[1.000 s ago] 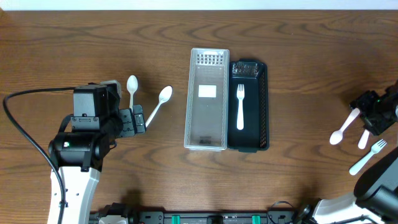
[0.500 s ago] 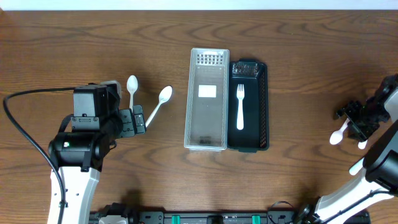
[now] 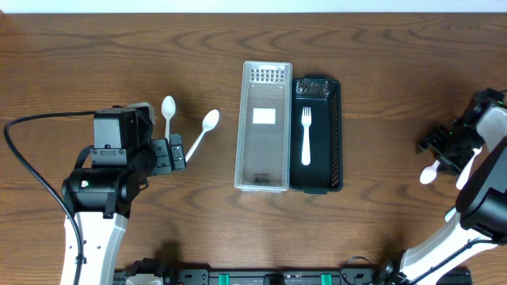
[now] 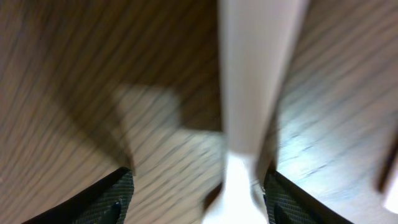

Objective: Pack container
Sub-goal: 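Lower right gripper and grasp the white spoon among the forks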

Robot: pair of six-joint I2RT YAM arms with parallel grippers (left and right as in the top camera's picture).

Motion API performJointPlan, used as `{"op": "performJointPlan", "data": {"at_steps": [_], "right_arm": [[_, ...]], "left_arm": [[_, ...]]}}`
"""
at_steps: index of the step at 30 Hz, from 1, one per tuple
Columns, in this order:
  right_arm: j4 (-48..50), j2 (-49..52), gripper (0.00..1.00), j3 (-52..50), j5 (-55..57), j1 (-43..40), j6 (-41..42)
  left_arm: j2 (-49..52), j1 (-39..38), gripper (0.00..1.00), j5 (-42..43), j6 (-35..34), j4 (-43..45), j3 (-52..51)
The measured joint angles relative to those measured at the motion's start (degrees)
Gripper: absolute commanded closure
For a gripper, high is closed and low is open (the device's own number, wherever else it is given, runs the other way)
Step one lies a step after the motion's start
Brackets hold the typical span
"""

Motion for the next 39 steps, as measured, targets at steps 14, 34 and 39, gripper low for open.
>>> {"op": "performJointPlan", "data": {"at_steps": [14, 34, 39], "right_arm": [[-3.3, 0.0, 0.25, -0.1, 1.8, 3.1, 0.4], [-1.4, -0.7, 0.48, -2.1, 1.7, 3.1, 2.9], [-1.3, -0.7, 0.54, -2.1, 1.8, 3.1, 3.5]], "left_arm": [[0.0, 0.0, 0.02, 0.0, 0.0, 0.0, 0.0], [0.0, 0.0, 0.02, 0.0, 0.0, 0.0, 0.0], [0.0, 0.0, 0.02, 0.0, 0.0, 0.0, 0.0]]}}
